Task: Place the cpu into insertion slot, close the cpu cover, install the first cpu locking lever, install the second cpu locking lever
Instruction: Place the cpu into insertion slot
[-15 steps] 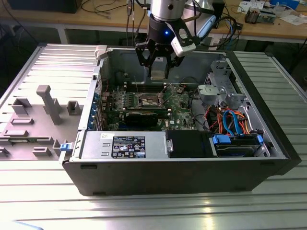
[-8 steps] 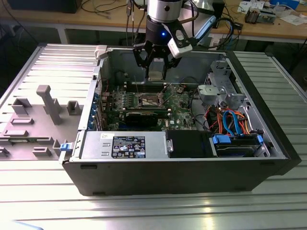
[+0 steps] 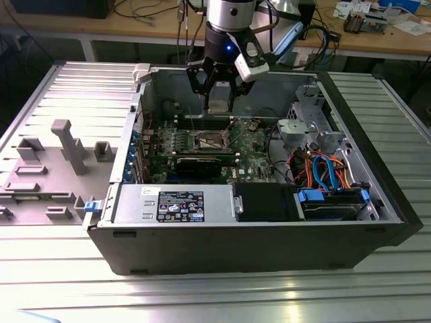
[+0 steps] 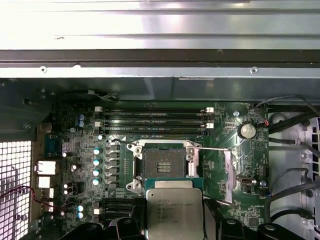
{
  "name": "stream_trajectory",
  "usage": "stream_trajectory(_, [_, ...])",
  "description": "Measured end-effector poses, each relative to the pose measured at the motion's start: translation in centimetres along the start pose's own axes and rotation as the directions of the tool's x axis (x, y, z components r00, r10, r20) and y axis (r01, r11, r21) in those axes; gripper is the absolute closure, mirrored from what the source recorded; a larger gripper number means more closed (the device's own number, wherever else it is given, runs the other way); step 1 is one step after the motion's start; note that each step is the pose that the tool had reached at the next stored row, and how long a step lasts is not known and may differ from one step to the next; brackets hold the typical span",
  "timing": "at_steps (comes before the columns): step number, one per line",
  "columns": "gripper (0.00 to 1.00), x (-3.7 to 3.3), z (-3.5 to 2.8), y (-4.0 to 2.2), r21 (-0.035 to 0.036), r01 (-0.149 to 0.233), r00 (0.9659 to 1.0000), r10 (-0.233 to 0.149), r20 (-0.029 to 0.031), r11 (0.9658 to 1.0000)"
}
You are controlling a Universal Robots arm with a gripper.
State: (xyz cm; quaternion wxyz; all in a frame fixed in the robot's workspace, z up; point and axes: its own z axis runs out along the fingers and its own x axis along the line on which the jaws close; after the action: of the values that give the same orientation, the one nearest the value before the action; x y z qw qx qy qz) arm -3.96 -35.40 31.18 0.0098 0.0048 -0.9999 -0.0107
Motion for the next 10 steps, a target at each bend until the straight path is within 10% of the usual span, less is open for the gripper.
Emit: stream_trajectory(10, [0.45, 0.00, 0.02, 0.00, -0.0004, -0.022, 0.9998, 0.022, 0.0005, 0.9998])
